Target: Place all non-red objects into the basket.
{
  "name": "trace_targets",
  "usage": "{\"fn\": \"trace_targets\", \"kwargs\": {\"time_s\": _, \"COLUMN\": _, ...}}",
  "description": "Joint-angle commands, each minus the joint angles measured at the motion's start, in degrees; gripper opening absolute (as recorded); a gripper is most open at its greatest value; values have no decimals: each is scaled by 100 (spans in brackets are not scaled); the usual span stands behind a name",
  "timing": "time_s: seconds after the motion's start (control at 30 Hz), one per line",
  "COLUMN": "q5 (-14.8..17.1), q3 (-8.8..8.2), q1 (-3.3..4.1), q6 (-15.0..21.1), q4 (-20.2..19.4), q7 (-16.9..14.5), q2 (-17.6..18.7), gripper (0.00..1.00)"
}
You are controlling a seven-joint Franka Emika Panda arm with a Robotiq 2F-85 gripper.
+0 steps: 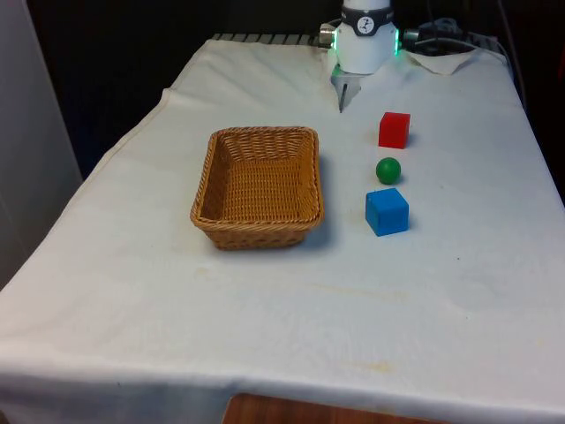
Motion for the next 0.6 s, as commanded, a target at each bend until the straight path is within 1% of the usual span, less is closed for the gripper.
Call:
{"fn": "trace_targets", "kwargs": {"time_s": 0.0, "q5": 17, "q3": 17, "q1": 11, "q6": 120, "q4": -69, "q7": -34, "q2": -23, "gripper": 100}}
{"fn": "trace_targets", "kwargs": {"time_s": 0.03, "q5": 23, "q3": 29, "q1": 11, "q6": 155, "q4": -92, "q7": -52, "q2": -17, "gripper": 100}}
{"fn": "trace_targets", "kwargs": {"time_s": 0.07, "q5": 0, "q3": 23, "q1": 0, "q6": 80, "q4": -57, "q7": -34, "q2": 0, "gripper": 100}}
{"fn": "trace_targets", "kwargs": {"time_s": 0.1, "q5": 40, "q3": 57, "q1": 17, "q6": 235, "q4": -138, "q7": -92, "q2": 0, "gripper": 100}}
{"fn": "trace_targets", "kwargs": {"time_s": 0.23, "q5": 80, "q3": 132, "q1": 11, "q6": 407, "q4": -246, "q7": -189, "q2": 34, "gripper": 100}}
{"fn": "trace_targets", "kwargs": {"time_s": 0.3, "q5": 97, "q3": 155, "q1": 11, "q6": 481, "q4": -286, "q7": -235, "q2": 57, "gripper": 100}}
{"fn": "trace_targets", "kwargs": {"time_s": 0.33, "q5": 52, "q3": 149, "q1": 6, "q6": 424, "q4": -281, "q7": -206, "q2": 46, "gripper": 100}}
{"fn": "trace_targets", "kwargs": {"time_s": 0.37, "q5": 103, "q3": 166, "q1": 11, "q6": 510, "q4": -304, "q7": -252, "q2": 69, "gripper": 100}}
{"fn": "trace_targets", "kwargs": {"time_s": 0.53, "q5": 143, "q3": 218, "q1": 6, "q6": 630, "q4": -361, "q7": -390, "q2": 138, "gripper": 100}}
{"fn": "trace_targets", "kwargs": {"time_s": 0.57, "q5": 166, "q3": 229, "q1": 6, "q6": 699, "q4": -390, "q7": -458, "q2": 172, "gripper": 100}}
